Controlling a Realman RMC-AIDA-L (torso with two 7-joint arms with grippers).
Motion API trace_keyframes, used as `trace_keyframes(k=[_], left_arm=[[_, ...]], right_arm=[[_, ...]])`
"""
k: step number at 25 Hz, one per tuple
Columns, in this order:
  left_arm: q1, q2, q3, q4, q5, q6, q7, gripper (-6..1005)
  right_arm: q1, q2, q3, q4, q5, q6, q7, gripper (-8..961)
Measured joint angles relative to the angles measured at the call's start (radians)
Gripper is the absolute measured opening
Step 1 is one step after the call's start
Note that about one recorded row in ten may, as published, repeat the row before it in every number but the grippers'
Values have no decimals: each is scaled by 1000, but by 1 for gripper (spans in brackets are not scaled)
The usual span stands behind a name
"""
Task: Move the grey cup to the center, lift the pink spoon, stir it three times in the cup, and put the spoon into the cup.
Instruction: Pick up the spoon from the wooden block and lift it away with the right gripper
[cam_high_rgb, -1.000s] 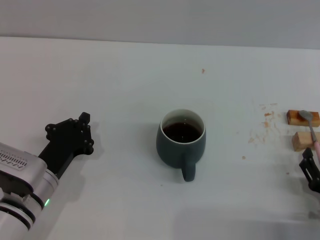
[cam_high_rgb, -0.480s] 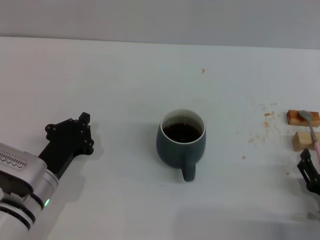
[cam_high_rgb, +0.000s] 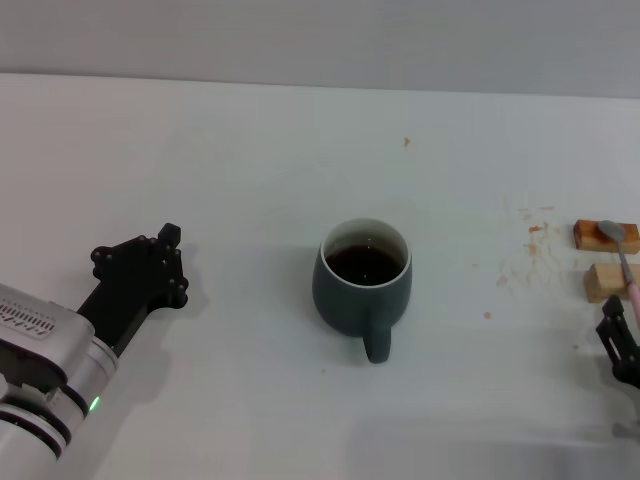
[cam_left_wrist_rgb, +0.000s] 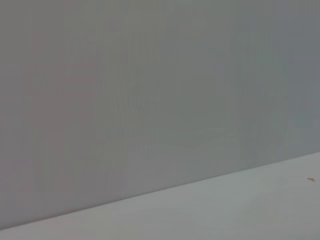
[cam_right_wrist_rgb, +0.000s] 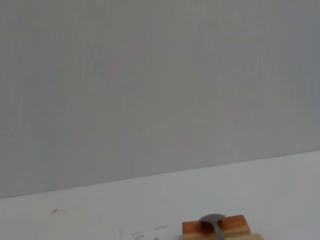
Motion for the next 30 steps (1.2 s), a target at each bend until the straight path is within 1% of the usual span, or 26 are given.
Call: trace_keyframes(k=[7, 12, 18, 30], left_arm=[[-1, 0, 0, 2, 0, 0, 0, -2], [-2, 0, 0, 3, 0, 0, 0, -2], [-1, 0, 0, 3, 0, -2, 0, -2], [2, 0, 0, 3, 0, -2, 0, -2]], right_arm=[[7, -3, -24, 5, -26, 7, 3, 703], [11, -3, -26, 4, -26, 9, 4, 480], [8, -3, -24, 2, -21, 10, 5, 418], [3, -2, -15, -3, -7, 10, 5, 421]])
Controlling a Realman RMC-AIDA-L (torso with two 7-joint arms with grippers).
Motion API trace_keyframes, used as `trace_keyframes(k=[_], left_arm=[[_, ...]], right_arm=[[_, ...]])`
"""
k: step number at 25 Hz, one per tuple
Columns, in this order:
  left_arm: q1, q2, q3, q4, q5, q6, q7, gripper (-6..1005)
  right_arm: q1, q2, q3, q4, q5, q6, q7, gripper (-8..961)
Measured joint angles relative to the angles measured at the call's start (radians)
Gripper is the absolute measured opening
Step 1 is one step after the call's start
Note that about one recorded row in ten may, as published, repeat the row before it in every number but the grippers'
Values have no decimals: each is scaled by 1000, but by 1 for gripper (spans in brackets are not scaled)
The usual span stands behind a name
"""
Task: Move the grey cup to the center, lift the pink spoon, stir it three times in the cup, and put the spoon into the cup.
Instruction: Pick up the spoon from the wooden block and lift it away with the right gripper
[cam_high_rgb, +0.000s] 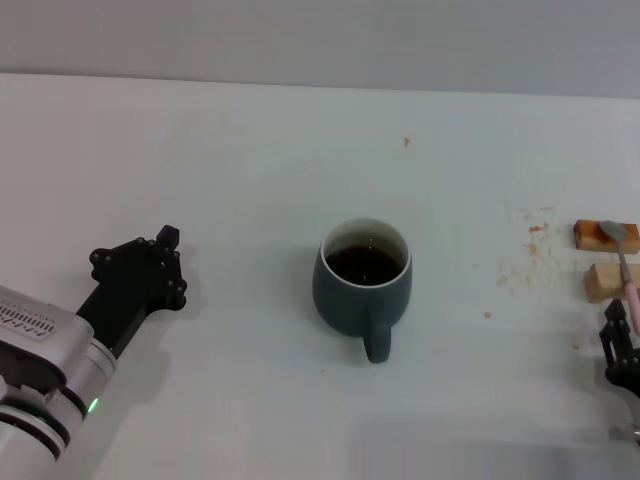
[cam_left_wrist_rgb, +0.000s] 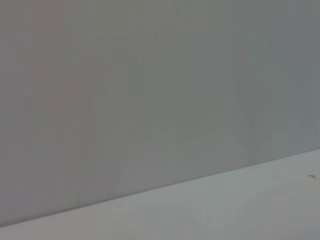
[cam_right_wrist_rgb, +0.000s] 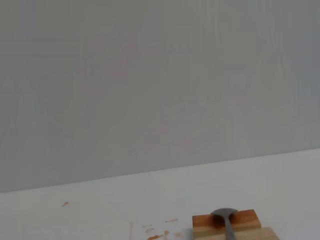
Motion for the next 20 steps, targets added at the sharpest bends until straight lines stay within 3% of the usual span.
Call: trace_keyframes(k=[20], left_arm=[[2, -2, 0, 8, 0, -2, 0, -2]], right_arm=[[2, 1, -2, -4, 14, -1, 6, 308]])
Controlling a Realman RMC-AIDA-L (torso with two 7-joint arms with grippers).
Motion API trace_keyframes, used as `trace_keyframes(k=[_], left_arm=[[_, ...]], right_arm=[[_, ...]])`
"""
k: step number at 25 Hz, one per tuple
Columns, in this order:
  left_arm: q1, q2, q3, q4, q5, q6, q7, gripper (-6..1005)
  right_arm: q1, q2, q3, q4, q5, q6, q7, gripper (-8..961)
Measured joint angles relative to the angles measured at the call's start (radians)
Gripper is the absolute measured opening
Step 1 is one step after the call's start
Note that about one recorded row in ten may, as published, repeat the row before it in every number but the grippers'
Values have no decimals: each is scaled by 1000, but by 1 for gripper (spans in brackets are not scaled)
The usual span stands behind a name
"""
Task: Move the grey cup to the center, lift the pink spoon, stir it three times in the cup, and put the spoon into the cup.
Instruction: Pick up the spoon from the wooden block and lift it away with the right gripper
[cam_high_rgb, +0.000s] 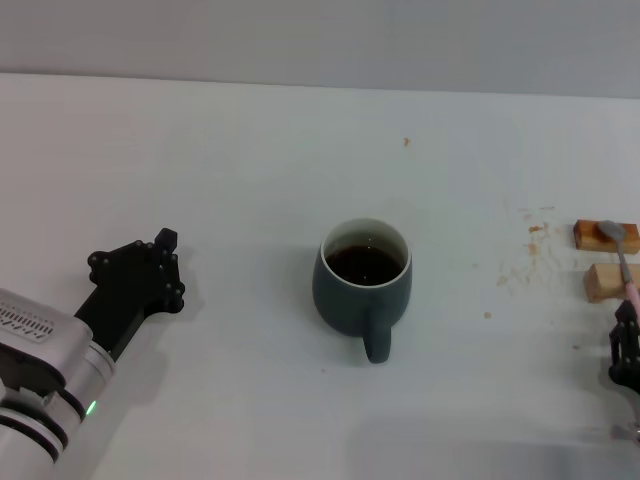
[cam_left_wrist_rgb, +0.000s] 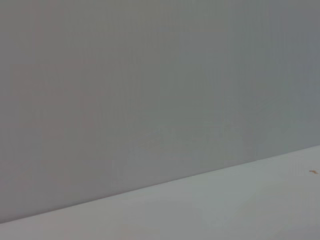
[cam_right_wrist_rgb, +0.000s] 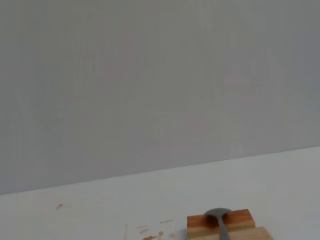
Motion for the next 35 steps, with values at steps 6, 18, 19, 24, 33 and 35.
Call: trace_keyframes(k=[6, 18, 19, 24, 33, 35], left_arm=[[1, 0, 0, 0, 0, 0, 0, -2], [-3, 0, 0, 2, 0, -5, 0, -1], [-3, 0, 0, 2, 0, -10, 0, -1], [-4, 0, 0, 2, 0, -23, 0, -1], [-4, 0, 0, 2, -2, -25, 0, -1], [-4, 0, 0, 2, -2, -30, 0, -1]], right_arm=[[8, 2, -9, -14, 0, 3, 0, 206], [-1, 6, 3, -16, 20, 3, -66, 67], [-2, 5, 3, -6, 29, -2, -90, 67], [-13, -2, 2, 37, 39, -45, -179, 67], [-18, -36, 13, 181, 41, -115, -378, 67], [-17, -55, 16, 238, 42, -123, -432, 67]])
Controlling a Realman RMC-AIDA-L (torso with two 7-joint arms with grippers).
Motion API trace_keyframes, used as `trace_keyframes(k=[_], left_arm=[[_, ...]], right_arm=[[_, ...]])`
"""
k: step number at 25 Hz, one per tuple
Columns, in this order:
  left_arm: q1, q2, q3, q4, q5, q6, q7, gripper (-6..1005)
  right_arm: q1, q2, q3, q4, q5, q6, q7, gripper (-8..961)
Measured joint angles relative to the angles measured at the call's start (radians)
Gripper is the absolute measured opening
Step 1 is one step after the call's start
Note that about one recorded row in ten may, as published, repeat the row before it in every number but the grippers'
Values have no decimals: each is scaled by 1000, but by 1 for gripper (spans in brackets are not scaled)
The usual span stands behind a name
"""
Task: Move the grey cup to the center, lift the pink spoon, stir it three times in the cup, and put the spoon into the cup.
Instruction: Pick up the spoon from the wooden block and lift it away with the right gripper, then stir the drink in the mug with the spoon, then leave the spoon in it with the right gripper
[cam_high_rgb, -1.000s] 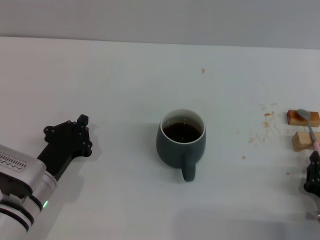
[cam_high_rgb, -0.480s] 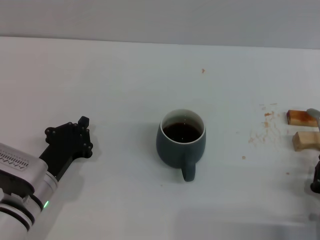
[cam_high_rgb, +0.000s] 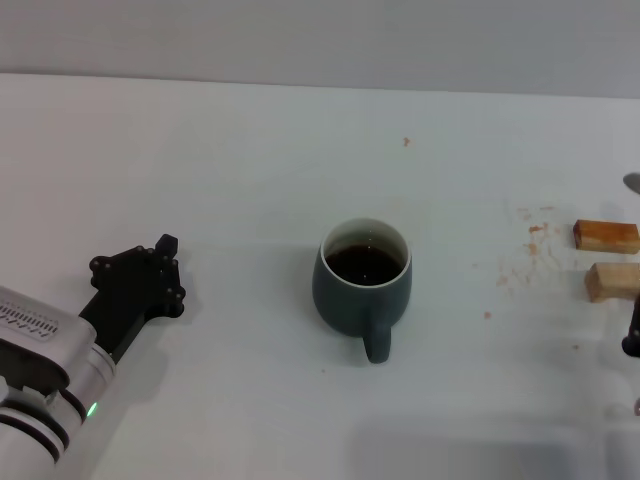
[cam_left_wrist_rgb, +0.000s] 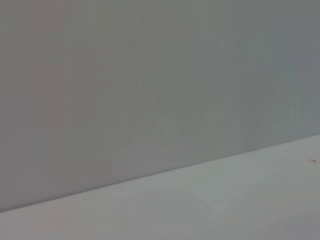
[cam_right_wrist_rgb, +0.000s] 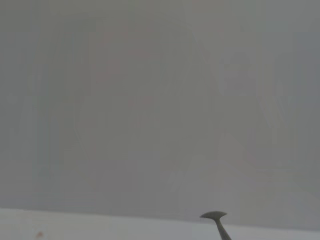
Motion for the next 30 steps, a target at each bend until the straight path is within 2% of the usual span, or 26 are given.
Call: trace_keyframes(k=[6, 9, 11, 12, 13, 15, 19, 21, 22, 23, 27, 28, 30], left_arm=[[-4, 0, 0, 1, 0, -7, 0, -1], [-4, 0, -1, 1, 0, -9, 0, -1], [-4, 0, -2, 1, 0, -9, 0, -1], [-4, 0, -3, 2, 0, -9, 0, -1], [-4, 0, -5, 3, 0, -9, 0, -1], [-5, 0, -6, 8, 0, -9, -1, -1], [-9, 0, -7, 11, 0, -15, -3, -1], [-9, 0, -7, 12, 0, -17, -3, -1], [-9, 0, -8, 12, 0, -18, -3, -1], [-9, 0, -8, 13, 0, -19, -3, -1], [-6, 0, -8, 16, 0, -20, -3, -1], [-6, 0, -8, 17, 0, -20, -3, -1], [-6, 0, -9, 23, 0, -20, -4, -1]], right_arm=[[19, -78, 2, 204, -4, -4, -140, 67], [25, -136, 2, 337, 0, 21, -195, 67], [25, -185, 4, 452, 13, 47, -251, 67], [28, -226, 12, 553, 47, 80, -317, 67], [28, -226, 12, 553, 47, 80, -317, 67], [35, -266, 37, 653, 104, 137, -397, 67], [50, -325, 134, 824, 271, 299, -611, 67], [48, -334, 210, 901, 384, 397, -771, 67], [41, -334, 295, 968, 502, 478, -942, 67], [41, -334, 295, 968, 502, 478, -942, 67], [37, -330, 454, 1097, 791, 572, -1313, 67], [40, -320, 491, 1124, 886, 566, -1422, 67], [42, -279, 582, 1178, 1077, 538, -1688, 67]])
